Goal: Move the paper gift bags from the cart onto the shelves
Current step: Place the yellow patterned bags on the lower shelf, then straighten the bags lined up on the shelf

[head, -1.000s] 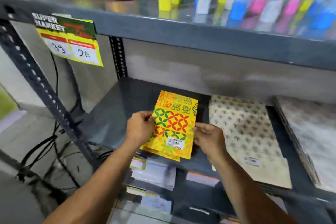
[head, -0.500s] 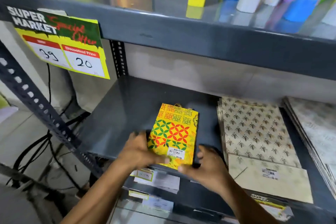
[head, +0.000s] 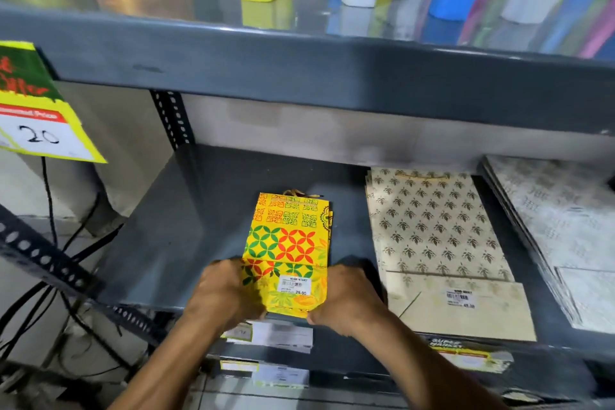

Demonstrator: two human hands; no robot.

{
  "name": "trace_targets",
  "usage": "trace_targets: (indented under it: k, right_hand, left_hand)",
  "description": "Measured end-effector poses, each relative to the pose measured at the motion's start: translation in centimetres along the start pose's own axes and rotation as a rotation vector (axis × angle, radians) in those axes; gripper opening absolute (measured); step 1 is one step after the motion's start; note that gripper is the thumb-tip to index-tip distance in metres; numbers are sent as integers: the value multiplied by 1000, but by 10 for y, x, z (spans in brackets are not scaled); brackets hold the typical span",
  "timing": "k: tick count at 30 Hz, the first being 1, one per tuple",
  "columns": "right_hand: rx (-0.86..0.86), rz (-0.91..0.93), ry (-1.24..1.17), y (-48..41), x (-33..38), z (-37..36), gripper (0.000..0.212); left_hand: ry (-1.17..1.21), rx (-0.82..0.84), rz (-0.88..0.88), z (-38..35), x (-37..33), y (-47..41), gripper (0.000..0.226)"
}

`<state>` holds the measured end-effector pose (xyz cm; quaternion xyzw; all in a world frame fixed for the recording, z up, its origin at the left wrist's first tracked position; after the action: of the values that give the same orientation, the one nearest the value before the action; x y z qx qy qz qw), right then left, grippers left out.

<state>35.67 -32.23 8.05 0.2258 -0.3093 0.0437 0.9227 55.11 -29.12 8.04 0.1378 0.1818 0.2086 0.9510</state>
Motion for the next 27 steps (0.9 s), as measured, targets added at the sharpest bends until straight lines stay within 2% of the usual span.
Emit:
trace_targets:
  k: [7, 12, 19, 22, 24, 25, 27]
  right_hand:
    - [-31, 47, -18, 2, -5, 2, 28]
    - [-24, 110, 47, 7, -5, 4, 25]
    - [-30, 146, 49, 5, -7, 4, 26]
    - [11, 160, 56, 9, -6, 7, 33]
    - [29, 167, 22, 14, -11, 20, 40]
    - [4, 179, -7, 18, -15, 36, 46]
    - [-97, 213, -82, 24, -35, 76, 77]
  left_hand:
    - [42, -73, -10, -5, -2, 4, 28]
    - [22, -91, -24, -12, -1, 6, 36]
    - [-23, -23, 36, -10, -3, 9, 44]
    - [-30, 23, 52, -5, -6, 15, 45]
    - [-47, 49, 54, 1, -9, 21, 60]
    - [-52, 16, 44, 9, -10, 23, 71]
    - [70, -111, -2, 24, -21, 29, 90]
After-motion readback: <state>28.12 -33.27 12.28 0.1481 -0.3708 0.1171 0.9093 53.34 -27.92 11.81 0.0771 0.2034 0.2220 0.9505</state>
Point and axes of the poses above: each hand's wrist, its own y-axis away from the middle knuckle, its own z-axis out of the back of the hand, x = y × z, the point moved 5 cm from there along -y, towards the middle knuckle, and after that the axes turned 12 degrees about -y, right-handed, at the moved point
